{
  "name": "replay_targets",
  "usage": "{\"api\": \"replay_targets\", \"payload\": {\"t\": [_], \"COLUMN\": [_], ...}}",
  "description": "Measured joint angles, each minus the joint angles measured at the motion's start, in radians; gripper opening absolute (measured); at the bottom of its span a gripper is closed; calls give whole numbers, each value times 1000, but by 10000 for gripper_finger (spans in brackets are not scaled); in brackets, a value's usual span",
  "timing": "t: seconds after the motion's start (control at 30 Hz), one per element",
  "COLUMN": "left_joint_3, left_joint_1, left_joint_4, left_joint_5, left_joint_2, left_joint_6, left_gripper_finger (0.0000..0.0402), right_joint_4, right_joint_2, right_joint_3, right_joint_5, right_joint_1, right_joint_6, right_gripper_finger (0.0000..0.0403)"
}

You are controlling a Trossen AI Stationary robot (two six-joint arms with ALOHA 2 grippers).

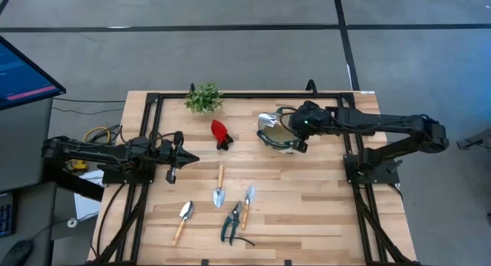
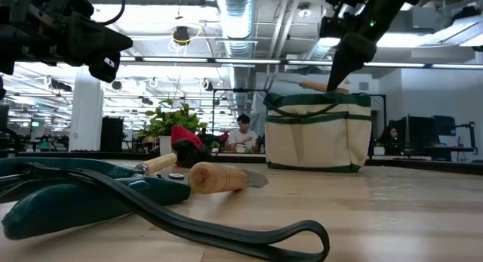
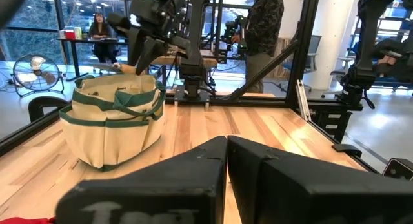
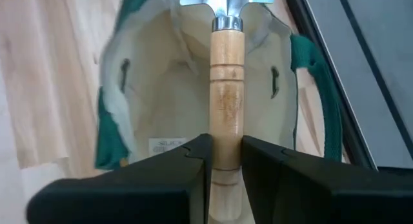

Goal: Pick & Place Garden tools in Gardening bag
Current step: Put the trowel into the gardening bag

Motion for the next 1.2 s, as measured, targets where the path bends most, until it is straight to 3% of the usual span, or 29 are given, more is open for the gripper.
{"api": "replay_targets", "payload": {"t": [0.53, 1.2], "left_joint_3": [0, 0], "left_joint_1": [0, 0], "left_joint_4": [-1, 0], "left_joint_5": [0, 0], "left_joint_2": [0, 0], "left_joint_6": [0, 0], "left_gripper_finger": [2, 2], "right_joint_4": [58, 2], "right_joint_2": [-3, -1], "right_joint_3": [-91, -95], "right_joint_5": [-102, -179], "right_joint_1": [-62, -101], "right_joint_6": [0, -7], "right_gripper_finger": [48, 52]}}
